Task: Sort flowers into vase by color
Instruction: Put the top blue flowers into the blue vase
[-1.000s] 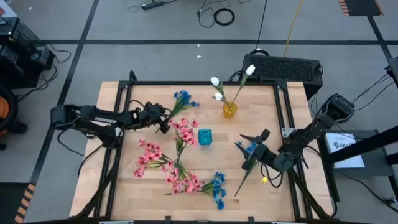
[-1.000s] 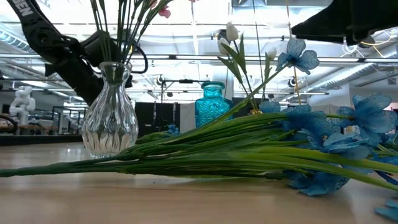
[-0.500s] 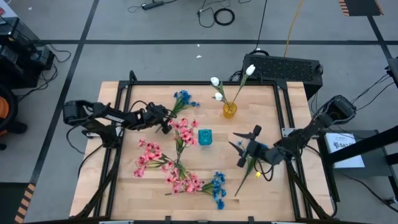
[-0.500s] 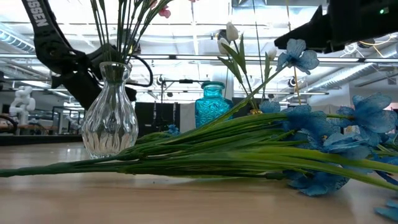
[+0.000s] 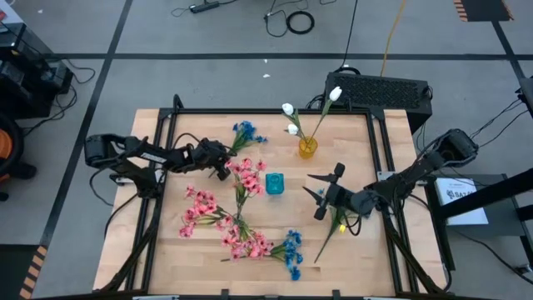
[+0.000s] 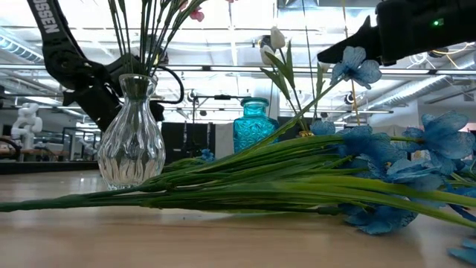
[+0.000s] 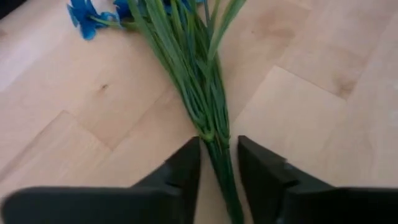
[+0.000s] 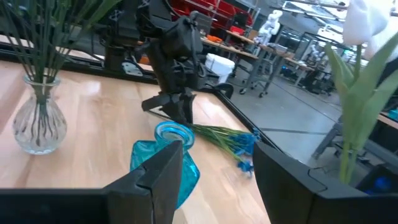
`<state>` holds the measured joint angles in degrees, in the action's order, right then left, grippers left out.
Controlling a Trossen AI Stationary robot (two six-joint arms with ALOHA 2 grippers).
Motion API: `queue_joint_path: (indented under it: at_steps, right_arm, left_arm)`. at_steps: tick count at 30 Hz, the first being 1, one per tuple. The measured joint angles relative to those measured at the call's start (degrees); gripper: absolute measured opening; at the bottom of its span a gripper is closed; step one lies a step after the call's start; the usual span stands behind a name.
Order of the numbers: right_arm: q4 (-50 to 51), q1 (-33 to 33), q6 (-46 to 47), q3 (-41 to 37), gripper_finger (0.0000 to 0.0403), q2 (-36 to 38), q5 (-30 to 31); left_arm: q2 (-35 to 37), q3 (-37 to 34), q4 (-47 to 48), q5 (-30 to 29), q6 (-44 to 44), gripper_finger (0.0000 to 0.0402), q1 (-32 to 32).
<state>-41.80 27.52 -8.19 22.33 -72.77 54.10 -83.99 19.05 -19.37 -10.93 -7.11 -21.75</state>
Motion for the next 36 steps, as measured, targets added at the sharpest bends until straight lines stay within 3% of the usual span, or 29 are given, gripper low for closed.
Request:
queue_joint_path:
  at_steps: [4, 6, 12, 20, 30, 36]
  right_arm:
    - [0.0, -0.2, 0.0, 0.0, 0.0187, 0.0, -0.5]
    - [0.0, -0.2, 0.0, 0.0, 0.0187, 0.0, -0.5]
    - [0.0, -0.2, 1.6, 0.0, 0.0187, 0.0, -0.5]
    - [-0.9, -0.2, 1.7, 0.0, 0.0187, 0.0, -0.5]
    - [-4.7, -0.2, 1.1, 0.0, 0.0187, 0.0, -5.0]
    - [-11.7, -0.2, -4.1, 0.0, 0.0187, 0.0, -6.5]
  left_arm:
    - [0.0, 0.0, 0.1, -0.7, 0.1, 0.0029, -0.4]
    - [0.0, 0.0, 0.1, -2.2, 0.1, 0.0013, -0.4]
    - [1.0, 0.0, -6.3, -4.6, -1.3, 0.0020, -0.5]
    - [8.0, 0.0, -20.3, -7.3, -1.4, 0.0015, -0.4]
    - [10.9, 0.0, -47.3, -4.3, 2.3, 0.0014, -1.0]
    - [10.9, 0.0, -57.8, -1.6, 3.2, 0.0014, -2.6]
